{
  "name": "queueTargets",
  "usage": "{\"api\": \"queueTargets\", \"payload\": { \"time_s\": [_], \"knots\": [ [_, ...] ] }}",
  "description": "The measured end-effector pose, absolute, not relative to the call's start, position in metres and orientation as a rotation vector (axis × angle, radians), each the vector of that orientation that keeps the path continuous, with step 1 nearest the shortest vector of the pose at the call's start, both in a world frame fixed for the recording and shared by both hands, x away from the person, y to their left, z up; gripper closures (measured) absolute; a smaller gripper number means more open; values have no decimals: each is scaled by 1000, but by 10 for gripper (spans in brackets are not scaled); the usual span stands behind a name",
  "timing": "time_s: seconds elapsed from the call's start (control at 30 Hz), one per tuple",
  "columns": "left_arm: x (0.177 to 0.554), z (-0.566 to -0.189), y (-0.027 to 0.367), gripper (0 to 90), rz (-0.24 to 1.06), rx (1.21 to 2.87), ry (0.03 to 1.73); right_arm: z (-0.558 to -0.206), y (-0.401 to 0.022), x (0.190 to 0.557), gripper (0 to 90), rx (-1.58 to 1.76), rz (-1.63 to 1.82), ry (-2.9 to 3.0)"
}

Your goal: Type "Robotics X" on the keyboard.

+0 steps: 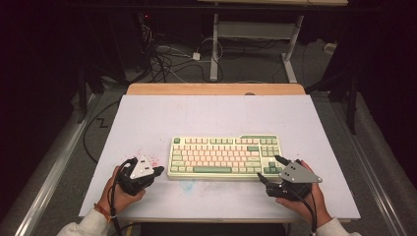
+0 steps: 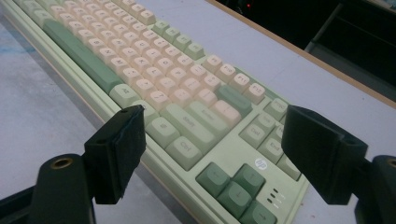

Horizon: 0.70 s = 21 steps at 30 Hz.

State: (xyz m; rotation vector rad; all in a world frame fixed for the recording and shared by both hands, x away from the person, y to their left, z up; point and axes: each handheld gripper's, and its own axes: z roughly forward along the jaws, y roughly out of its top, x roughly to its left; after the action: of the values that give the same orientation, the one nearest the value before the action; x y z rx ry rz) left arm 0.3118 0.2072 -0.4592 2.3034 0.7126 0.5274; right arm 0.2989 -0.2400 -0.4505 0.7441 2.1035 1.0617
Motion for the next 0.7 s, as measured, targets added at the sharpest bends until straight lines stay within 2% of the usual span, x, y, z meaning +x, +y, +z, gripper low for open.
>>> {"api": "queueTargets", "payload": {
  "time_s": [0.3, 0.7],
  "knots": [
    [327, -448, 200, 882, 468, 2316, 733, -451, -241, 299, 221, 752, 1057, 2105],
    [350, -439, 167, 881, 437, 2344, 674, -455, -238, 301, 224, 742, 1034, 2124]
  ]
}}
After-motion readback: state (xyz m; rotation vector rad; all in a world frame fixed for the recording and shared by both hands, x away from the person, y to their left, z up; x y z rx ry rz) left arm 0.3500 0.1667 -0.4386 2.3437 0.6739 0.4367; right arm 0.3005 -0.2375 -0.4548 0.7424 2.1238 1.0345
